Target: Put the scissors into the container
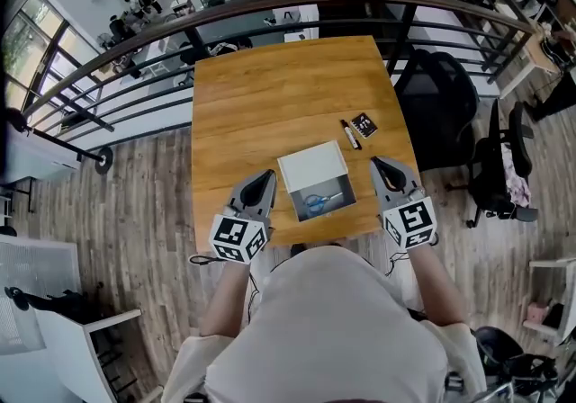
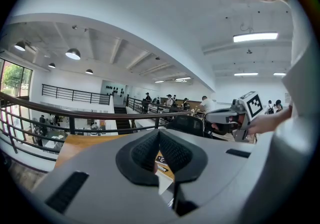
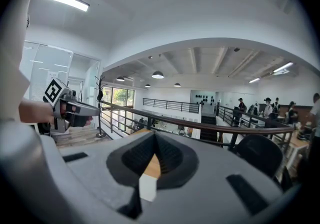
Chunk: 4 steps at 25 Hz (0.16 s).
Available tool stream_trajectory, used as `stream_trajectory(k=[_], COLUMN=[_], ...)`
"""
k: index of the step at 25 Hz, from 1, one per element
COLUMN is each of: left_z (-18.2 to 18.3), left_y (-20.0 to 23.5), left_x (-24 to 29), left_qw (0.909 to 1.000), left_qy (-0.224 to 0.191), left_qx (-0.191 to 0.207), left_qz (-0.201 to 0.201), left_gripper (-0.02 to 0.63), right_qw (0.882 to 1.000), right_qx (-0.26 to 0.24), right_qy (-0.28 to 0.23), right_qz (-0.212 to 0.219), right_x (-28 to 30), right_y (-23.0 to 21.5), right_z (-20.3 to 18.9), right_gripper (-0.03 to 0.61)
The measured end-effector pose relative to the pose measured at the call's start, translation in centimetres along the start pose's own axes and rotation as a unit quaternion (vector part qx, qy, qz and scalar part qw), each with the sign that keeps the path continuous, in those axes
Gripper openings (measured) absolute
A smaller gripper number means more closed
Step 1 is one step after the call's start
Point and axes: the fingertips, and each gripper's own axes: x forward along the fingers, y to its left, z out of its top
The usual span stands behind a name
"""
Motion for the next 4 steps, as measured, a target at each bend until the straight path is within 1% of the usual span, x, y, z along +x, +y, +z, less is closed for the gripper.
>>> stream_trajectory(k=[4], left_z=[-0.03], left_y=[0.19], left_x=[0.27], left_qw=[1.0000], left_qy=[0.002], left_qx=[-0.002], left_qz=[-0.003], left_gripper=[-0.006], right_qw=[1.000], right_qx=[0.000], right_qy=[0.003], right_qz=[-0.002], right_x=[0.23], right_y=[-0.06], right_z=[-0.07], right_gripper=[0.002])
